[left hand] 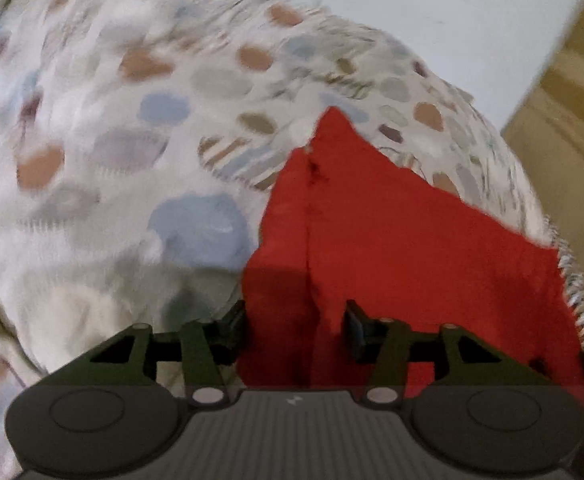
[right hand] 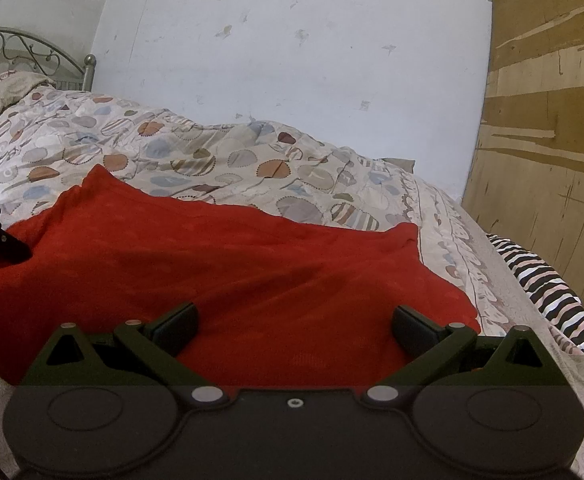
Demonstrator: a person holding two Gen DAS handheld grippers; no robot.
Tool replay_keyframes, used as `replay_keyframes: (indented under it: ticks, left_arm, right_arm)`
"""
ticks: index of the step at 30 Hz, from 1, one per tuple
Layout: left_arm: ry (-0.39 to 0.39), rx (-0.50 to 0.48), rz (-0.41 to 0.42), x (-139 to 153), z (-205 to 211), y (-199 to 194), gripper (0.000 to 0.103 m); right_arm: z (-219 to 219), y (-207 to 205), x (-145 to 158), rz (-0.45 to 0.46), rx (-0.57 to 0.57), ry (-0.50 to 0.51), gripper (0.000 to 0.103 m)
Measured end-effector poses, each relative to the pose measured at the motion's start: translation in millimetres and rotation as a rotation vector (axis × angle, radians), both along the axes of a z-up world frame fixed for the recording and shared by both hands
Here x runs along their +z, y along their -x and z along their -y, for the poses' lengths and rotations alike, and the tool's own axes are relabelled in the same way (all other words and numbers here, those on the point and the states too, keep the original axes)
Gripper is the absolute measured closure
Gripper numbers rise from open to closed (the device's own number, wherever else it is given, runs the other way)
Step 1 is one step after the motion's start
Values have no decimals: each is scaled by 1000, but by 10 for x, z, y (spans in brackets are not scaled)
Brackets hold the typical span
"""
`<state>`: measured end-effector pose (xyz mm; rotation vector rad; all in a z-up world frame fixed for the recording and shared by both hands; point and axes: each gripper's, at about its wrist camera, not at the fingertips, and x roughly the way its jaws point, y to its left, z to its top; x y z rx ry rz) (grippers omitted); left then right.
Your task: Fold small clothes
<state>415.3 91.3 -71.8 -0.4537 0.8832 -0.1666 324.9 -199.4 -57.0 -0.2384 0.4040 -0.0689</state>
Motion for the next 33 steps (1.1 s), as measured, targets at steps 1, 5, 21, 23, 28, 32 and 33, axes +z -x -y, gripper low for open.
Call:
replay_keyframes:
  ticks: [1, 5, 21, 23, 28, 32, 33]
  left_arm:
    - [29, 5, -14, -4, -45, -13, 56]
    - [-3, -11, 7, 121, 5, 25, 77]
    - [-84, -292, 263, 1526, 1674, -136, 88]
    - [-115, -369, 276, 1545, 2060, -86, 88]
    - [-142, -519, 149, 1109, 2733, -90, 88]
    - [-266, -592, 197, 856, 2912, 121, 86]
    - [-292, -602, 221, 871, 2924, 173, 85]
  right_arm:
    - [1, -1, 0, 0, 0, 0, 0]
    - [0, 2, -1, 1, -1, -1, 0]
    - [-50, 312, 323, 120, -27, 334, 1]
    - [93, 385, 335, 102, -53, 375, 1]
    - [431, 502, 249, 15, -132, 324, 1]
    - [517, 574, 136, -6, -154, 240, 1]
    - [518, 572, 125, -4, -159, 222, 1]
